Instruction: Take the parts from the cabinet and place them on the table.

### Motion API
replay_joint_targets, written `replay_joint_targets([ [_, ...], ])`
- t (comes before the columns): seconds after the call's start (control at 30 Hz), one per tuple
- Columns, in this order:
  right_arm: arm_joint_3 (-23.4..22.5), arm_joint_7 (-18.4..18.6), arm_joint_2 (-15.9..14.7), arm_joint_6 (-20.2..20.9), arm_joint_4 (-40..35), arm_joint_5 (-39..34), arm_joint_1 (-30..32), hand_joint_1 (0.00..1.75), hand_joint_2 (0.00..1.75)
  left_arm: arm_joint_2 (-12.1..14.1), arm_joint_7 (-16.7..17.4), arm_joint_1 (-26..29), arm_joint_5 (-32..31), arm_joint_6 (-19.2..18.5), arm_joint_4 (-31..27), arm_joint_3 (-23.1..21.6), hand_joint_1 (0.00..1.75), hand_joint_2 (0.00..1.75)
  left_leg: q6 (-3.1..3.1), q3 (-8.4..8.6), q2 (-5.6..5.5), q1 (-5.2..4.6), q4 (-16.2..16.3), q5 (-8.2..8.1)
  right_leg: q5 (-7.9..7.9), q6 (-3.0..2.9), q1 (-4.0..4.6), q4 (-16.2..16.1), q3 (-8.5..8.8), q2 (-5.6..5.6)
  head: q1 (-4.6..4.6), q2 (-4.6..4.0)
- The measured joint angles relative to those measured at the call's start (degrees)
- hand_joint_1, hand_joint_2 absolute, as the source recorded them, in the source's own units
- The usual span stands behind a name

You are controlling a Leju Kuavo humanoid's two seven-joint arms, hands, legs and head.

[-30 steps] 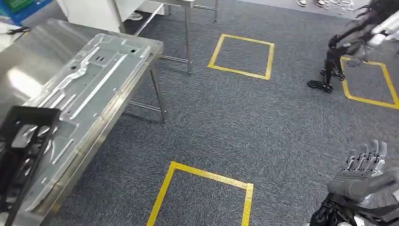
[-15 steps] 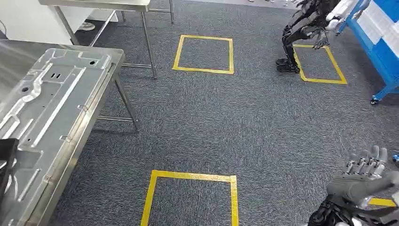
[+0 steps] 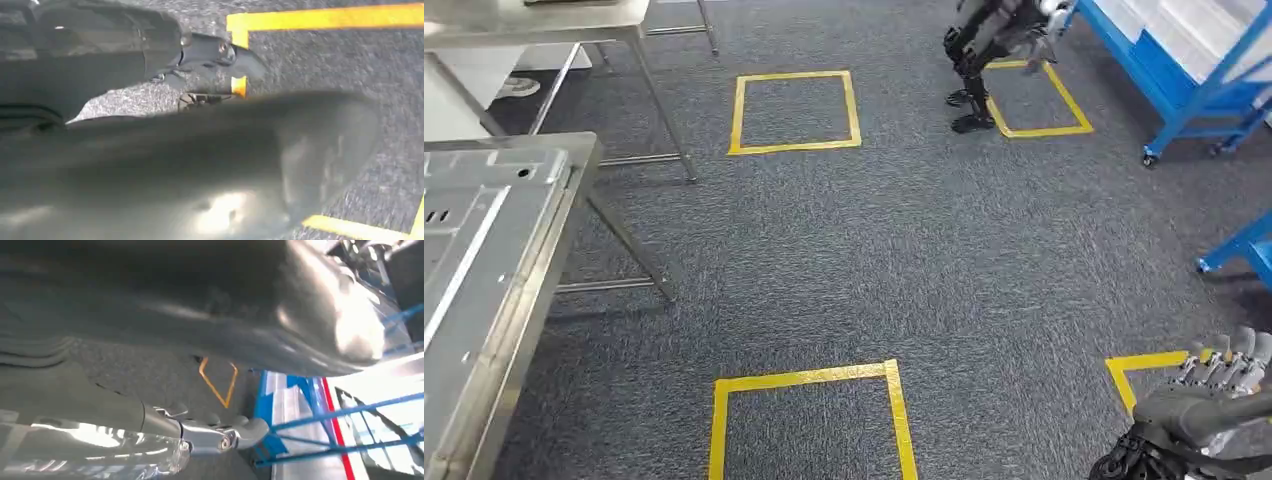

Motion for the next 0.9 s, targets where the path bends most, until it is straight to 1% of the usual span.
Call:
replay_joint_targets([
  [0.03,-0.02,0.00,0.07,-0.02,0.02,-0.02,0.03,0.00,0.00,0.00,0.00,0.09,0.00,0.00,0.00,0.00,0.00,0.00,-0.07,-2.61,0.09,0.00,4.66,-1.87,-0.08,-0.12,0.06,0.02,0.02,0.72,-0.46,0.00],
  [0.07,-0.02,0.00,0.31,0.00,0.11,-0.02,0.19,0.00,0.00,0.00,0.02,0.27,0.00,0.00,0.00,0.00,0.00,0.00,-0.12,-4.86,0.31,0.00,8.27,-2.76,-0.15,-0.21,0.14,0.08,0.03,1.49,-0.57,0.00],
  [0.1,-0.07,0.00,0.44,0.00,0.24,-0.13,0.25,0.00,0.00,0.00,0.00,0.40,0.00,0.00,0.02,0.00,0.00,0.00,-0.15,-6.13,0.56,0.00,9.57,-2.21,-0.22,-0.29,0.15,0.18,0.06,2.40,-0.63,0.00],
  [0.13,-0.07,-0.02,0.57,0.00,0.37,-0.15,0.24,0.00,0.00,0.00,0.00,0.42,0.00,0.00,0.02,0.00,0.00,0.00,-0.06,-6.05,0.72,0.01,7.94,-0.01,-0.36,-0.20,0.14,0.34,0.14,3.43,-0.72,0.00],
  [0.17,-0.04,-0.07,0.63,0.00,0.48,-0.26,0.25,0.00,0.00,0.02,-0.04,0.39,0.02,0.00,0.00,0.00,0.00,0.00,0.08,-4.82,0.46,0.04,4.40,2.92,-0.58,-0.10,0.09,0.50,0.34,4.30,-0.85,0.00],
  [0.2,-0.06,-0.13,0.68,0.00,0.52,-0.37,0.28,0.00,0.00,0.02,-0.09,0.36,0.02,0.00,0.00,0.00,0.00,0.00,0.20,-2.75,-0.58,0.05,-0.76,6.25,-0.84,0.11,0.00,0.74,0.64,5.12,-1.00,0.00],
  [0.23,-0.09,-0.22,0.79,0.00,0.54,-0.46,0.29,0.00,0.00,0.02,-0.11,0.38,0.04,0.00,0.00,0.00,0.00,0.00,0.28,-1.06,-4.06,0.22,-5.24,8.69,-1.21,0.32,-0.15,0.97,0.66,5.75,-1.18,0.00],
  [0.27,-0.13,-0.31,0.83,0.00,0.63,-0.52,0.20,0.00,0.00,0.04,-0.09,0.40,0.09,0.00,0.00,0.00,0.00,0.00,0.45,-0.69,-7.33,0.73,-6.29,7.80,-1.52,0.75,0.05,1.46,0.45,6.35,-1.35,0.00],
  [0.3,-0.09,-0.35,0.87,0.00,0.63,-0.63,0.13,0.00,0.00,0.02,-0.11,0.39,0.09,-0.02,0.00,0.00,0.00,0.00,0.44,-0.30,-6.37,0.54,-6.63,7.75,-1.56,1.09,-0.25,1.61,0.06,7.42,-1.26,0.00],
  [0.33,-0.13,-0.48,0.96,-0.02,0.63,-0.70,0.17,0.00,0.00,0.04,-0.11,0.46,0.15,-0.04,0.02,0.00,0.00,0.00,0.67,-0.21,-5.67,0.31,-6.73,7.64,-1.47,1.50,-0.62,1.50,-0.04,8.20,-1.18,0.00],
  [0.37,-0.31,-0.63,1.01,-0.02,0.63,-0.79,0.29,0.00,0.00,0.11,-0.11,0.49,0.24,0.02,0.02,0.00,0.00,0.00,0.98,-0.12,-4.80,0.14,-6.74,7.54,-1.30,1.87,-0.76,1.29,-0.18,9.13,-1.24,0.00],
  [0.4,-0.53,-0.74,1.05,-0.02,0.63,-0.96,0.39,0.00,0.00,0.15,-0.11,0.41,0.26,0.02,0.02,0.00,0.00,0.00,1.37,0.13,-3.76,0.35,-7.22,7.69,-1.28,2.19,-0.73,1.25,-0.36,10.15,-1.24,0.00],
  [0.43,-0.66,-0.76,1.09,-0.02,0.63,-1.07,0.52,0.00,0.00,0.17,-0.11,0.30,0.28,0.02,0.00,0.00,0.00,0.00,1.63,0.56,-2.62,0.50,-7.65,7.81,-1.76,2.32,-0.54,1.99,-0.42,7.50,-1.09,0.00],
  [0.47,-0.68,-0.81,1.09,-0.02,0.63,-1.09,0.33,0.00,0.00,0.15,-0.11,0.33,0.31,0.02,0.00,0.00,0.00,0.00,1.90,0.99,-1.57,0.39,-7.91,7.64,-3.16,2.65,-0.24,4.17,-1.46,3.78,-0.45,0.00],
  [0.5,-0.70,-0.83,1.11,-0.02,0.68,-1.11,0.03,0.00,0.00,0.13,-0.11,0.43,0.31,0.00,0.00,0.00,0.00,0.00,2.15,1.17,-0.39,0.24,-7.92,7.46,-5.24,2.98,-0.26,8.00,-3.47,2.05,0.07,0.00],
  [0.53,-0.68,-0.87,1.18,-0.02,0.81,-1.11,0.02,0.00,0.00,0.18,-0.07,0.52,0.33,0.00,0.00,0.00,0.00,0.00,2.38,1.34,0.90,0.11,-7.91,7.21,-7.42,3.21,-0.42,12.82,-6.03,1.20,0.27,0.00],
  [0.57,-0.70,-0.94,1.22,0.00,0.96,-1.05,0.22,0.00,0.00,0.22,0.04,0.53,0.33,0.00,0.00,0.00,0.00,0.00,2.41,1.46,2.06,-0.01,-7.91,6.96,-8.82,3.38,-0.62,16.94,-8.30,0.85,0.40,0.00],
  [0.6,-0.77,-0.98,1.27,0.00,1.12,-0.90,0.39,0.00,0.00,0.26,0.09,0.53,0.35,0.02,0.02,0.00,0.00,0.00,2.39,1.60,3.11,-0.06,-7.89,6.72,-8.88,3.48,-0.74,18.94,-9.48,0.74,0.46,0.00],
  [0.63,-0.87,-0.98,1.36,0.00,1.29,-0.61,0.40,0.00,0.00,0.31,0.09,0.50,0.35,0.02,0.04,0.00,0.00,0.00,2.22,1.84,4.00,-0.08,-7.89,6.51,-7.64,3.48,-0.77,18.10,-9.17,0.61,0.55,0.00],
  [0.67,-0.98,-0.98,1.40,0.00,1.42,-0.24,0.40,0.00,0.00,0.33,0.09,0.41,0.33,0.02,0.07,0.00,0.00,0.00,2.16,2.11,4.72,-0.10,-7.89,6.25,-5.45,3.40,-0.74,15.18,-7.78,0.42,0.51,0.00],
  [0.7,-1.12,-0.98,1.44,-0.02,1.44,0.31,0.48,0.00,0.00,0.31,0.07,0.30,0.33,0.02,0.04,0.00,0.00,0.00,2.02,2.48,5.37,-0.12,-7.89,6.01,-2.66,3.20,-0.71,10.25,-5.24,-0.09,0.64,0.00],
  [0.73,-1.36,-1.01,1.49,0.00,1.42,0.99,0.49,0.00,0.00,0.24,0.07,0.19,0.33,0.02,0.02,0.00,0.00,0.00,1.84,2.93,5.97,-0.14,-7.92,5.72,-0.07,2.72,-0.55,4.45,-2.16,-1.60,0.81,0.00],
  [0.77,-1.60,-1.07,1.59,-0.02,1.44,1.46,0.37,0.00,0.00,0.22,0.07,0.12,0.33,0.02,0.02,0.00,0.00,0.00,1.55,3.07,6.34,-0.30,-7.92,5.46,-0.73,2.26,0.18,1.87,-0.66,-4.47,0.81,0.00],
  [0.8,-1.66,-1.11,1.70,-0.02,1.40,1.79,0.35,0.00,0.00,0.20,0.04,0.05,0.33,0.02,0.00,0.00,0.00,0.00,1.22,3.12,6.67,-0.41,-7.87,5.31,-0.66,1.71,0.38,1.57,-0.75,-3.98,0.75,0.00],
  [0.87,-2.21,-1.25,1.95,-0.02,1.38,1.99,0.52,0.00,0.00,0.09,0.04,0.06,0.35,0.02,-0.02,0.00,0.00,0.00,0.78,3.45,7.52,-0.24,-8.13,5.15,-0.84,1.30,0.64,1.58,-0.92,-2.94,0.68,0.00],
  [0.9,-2.41,-1.29,2.05,-0.02,1.38,2.08,0.58,0.00,0.00,-0.02,0.04,0.03,0.35,0.02,-0.02,0.00,0.00,0.00,0.46,3.81,8.05,-0.21,-8.33,5.03,-0.74,0.97,0.69,1.21,-0.90,-2.31,0.77,0.00],
])
